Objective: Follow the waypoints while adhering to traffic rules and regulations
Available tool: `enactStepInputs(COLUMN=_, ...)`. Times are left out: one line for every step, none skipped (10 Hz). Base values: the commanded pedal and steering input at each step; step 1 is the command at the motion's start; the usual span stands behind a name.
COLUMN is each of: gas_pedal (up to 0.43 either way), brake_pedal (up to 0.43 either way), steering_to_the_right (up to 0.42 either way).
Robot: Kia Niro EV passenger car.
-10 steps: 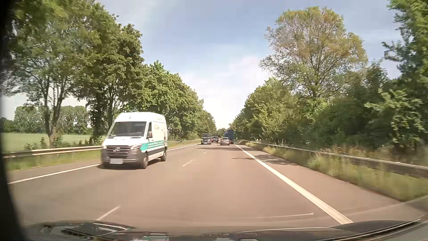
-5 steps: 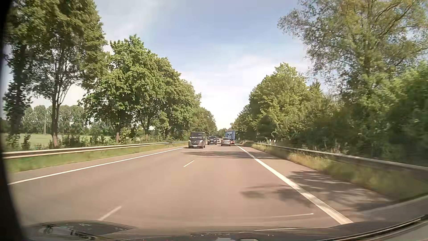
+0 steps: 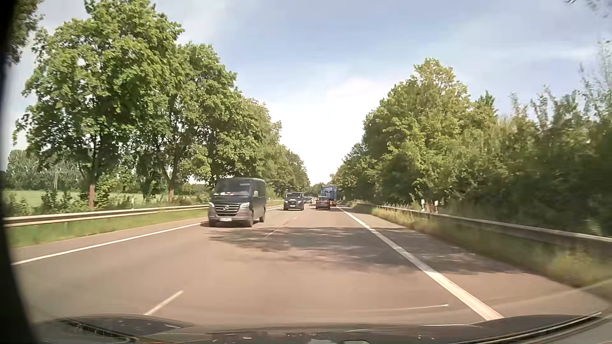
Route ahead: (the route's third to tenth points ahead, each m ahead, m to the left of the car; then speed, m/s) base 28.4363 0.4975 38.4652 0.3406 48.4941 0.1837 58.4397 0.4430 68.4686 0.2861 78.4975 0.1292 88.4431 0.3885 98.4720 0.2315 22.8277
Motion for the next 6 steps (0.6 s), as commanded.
enactStepInputs(gas_pedal=0.000, brake_pedal=0.000, steering_to_the_right=0.002)
enactStepInputs(gas_pedal=0.000, brake_pedal=0.000, steering_to_the_right=0.001)
enactStepInputs(gas_pedal=0.039, brake_pedal=0.000, steering_to_the_right=0.001)
enactStepInputs(gas_pedal=0.039, brake_pedal=0.000, steering_to_the_right=0.001)
enactStepInputs(gas_pedal=0.059, brake_pedal=0.000, steering_to_the_right=0.002)
enactStepInputs(gas_pedal=0.067, brake_pedal=0.000, steering_to_the_right=0.001)
